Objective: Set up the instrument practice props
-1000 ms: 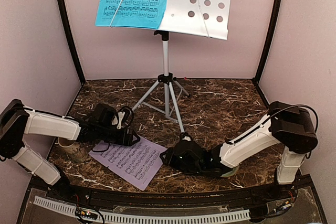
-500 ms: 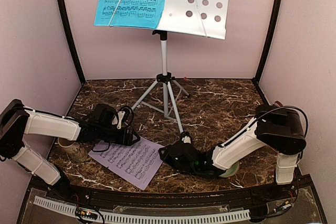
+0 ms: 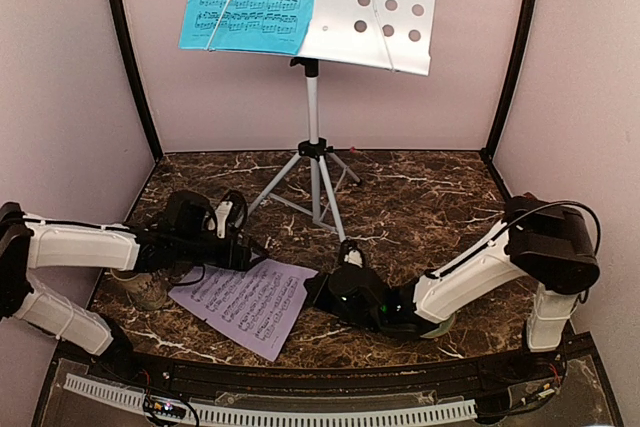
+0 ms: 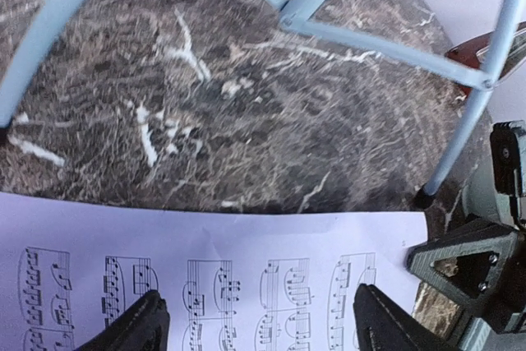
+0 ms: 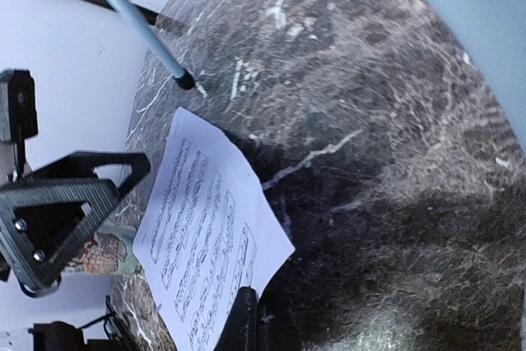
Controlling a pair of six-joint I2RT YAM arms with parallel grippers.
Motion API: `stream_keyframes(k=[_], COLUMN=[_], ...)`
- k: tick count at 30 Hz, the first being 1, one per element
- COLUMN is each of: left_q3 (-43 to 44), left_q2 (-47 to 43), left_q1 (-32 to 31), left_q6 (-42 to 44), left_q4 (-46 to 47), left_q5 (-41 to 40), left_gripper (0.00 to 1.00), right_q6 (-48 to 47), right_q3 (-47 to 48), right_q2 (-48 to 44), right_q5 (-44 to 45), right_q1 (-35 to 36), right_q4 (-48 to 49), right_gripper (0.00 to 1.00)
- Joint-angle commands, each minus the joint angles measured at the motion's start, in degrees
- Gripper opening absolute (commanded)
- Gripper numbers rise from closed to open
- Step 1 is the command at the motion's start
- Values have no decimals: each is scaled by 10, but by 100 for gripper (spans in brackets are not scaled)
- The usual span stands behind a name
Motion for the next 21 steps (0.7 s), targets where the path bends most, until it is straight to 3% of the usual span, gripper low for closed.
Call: stream_keyframes(k=[1, 4, 9, 15, 21], left_q3=[15, 27, 50, 61, 54], left_q2=[-90, -131, -164, -225, -240], left_q1=[0, 2, 6, 37, 40], left_q6=[19, 23, 39, 70, 108], left_q4=[-24, -50, -86, -96, -100], left_q5=[-5, -16, 3, 58, 107], left_gripper=[87, 95, 99, 99, 97], right_q6=[-143, -247, -427, -593, -686], right_q3=[2, -29, -80, -94, -95], right_q2=[-80, -127, -216, -338, -434], right_q5=[29, 11, -48, -120, -180], right_q1=[18, 19, 19, 19, 19], right_q4=[-29, -7, 2, -89, -170], right_gripper=[0, 0, 0, 0, 0])
